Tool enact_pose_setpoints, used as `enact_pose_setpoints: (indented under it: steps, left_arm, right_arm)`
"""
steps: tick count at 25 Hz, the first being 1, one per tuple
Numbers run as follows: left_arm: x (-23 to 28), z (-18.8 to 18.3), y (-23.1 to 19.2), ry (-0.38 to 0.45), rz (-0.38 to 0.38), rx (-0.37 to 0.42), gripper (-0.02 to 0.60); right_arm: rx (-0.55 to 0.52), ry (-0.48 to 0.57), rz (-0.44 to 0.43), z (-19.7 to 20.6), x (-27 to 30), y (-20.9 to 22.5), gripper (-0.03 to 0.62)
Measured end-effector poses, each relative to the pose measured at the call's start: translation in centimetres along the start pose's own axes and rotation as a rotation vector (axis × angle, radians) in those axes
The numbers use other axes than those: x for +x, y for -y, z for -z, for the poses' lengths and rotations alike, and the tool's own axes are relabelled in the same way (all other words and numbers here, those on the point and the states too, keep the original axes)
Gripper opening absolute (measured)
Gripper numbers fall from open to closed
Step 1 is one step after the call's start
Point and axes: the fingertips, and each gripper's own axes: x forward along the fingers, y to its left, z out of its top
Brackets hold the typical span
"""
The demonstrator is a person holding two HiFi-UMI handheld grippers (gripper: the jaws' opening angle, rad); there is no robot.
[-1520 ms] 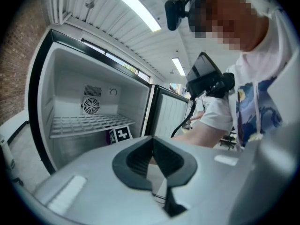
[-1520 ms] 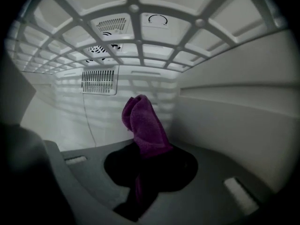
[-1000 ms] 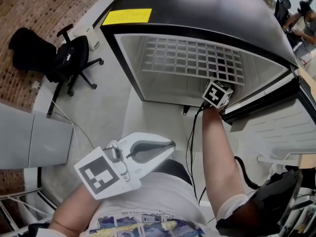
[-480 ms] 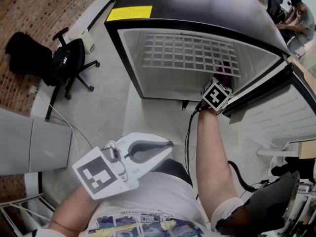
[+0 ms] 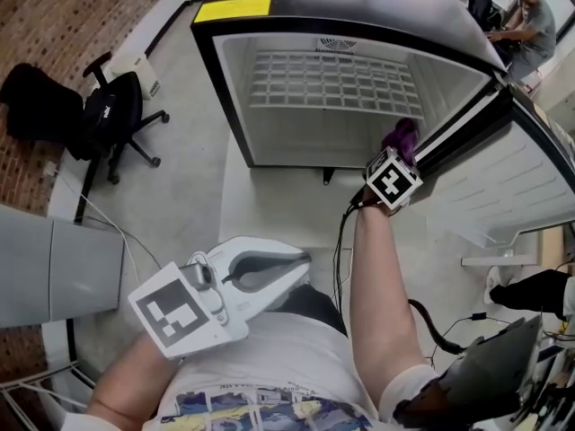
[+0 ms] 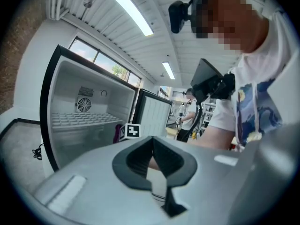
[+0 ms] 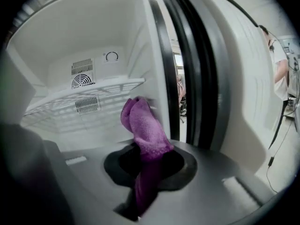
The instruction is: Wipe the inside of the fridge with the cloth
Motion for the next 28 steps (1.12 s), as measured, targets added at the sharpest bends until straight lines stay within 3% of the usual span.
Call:
enact_pose_setpoints:
  steps: [7,12,19,28]
  left_arm:
    - [-0.7,0.4,1.7,0.005,0.036,0.007,0.006]
    - [-0.9,0.7,2.7,0.021,0.052,-0.004,0.006]
    - [-0.8,1.4,3.3,0.018,0.044,-0.016,0.006]
    - [-1.0,0.6,1.6,0.025,-0.077,-0.02,0.006]
  right_arm:
    - [-0.02,0.013,0.008,0.2,-3.1,2.0,0.054]
    - [-0.051,0.034,-0.047,-0.2,-5.4,2.3,0.054]
    - [-0.091,0.026,-0.455,0.8,-7.9,-5.3,0.054]
    - [-0.135,-0.044,-0.713,2.5,-6.9,-15.5,0.054]
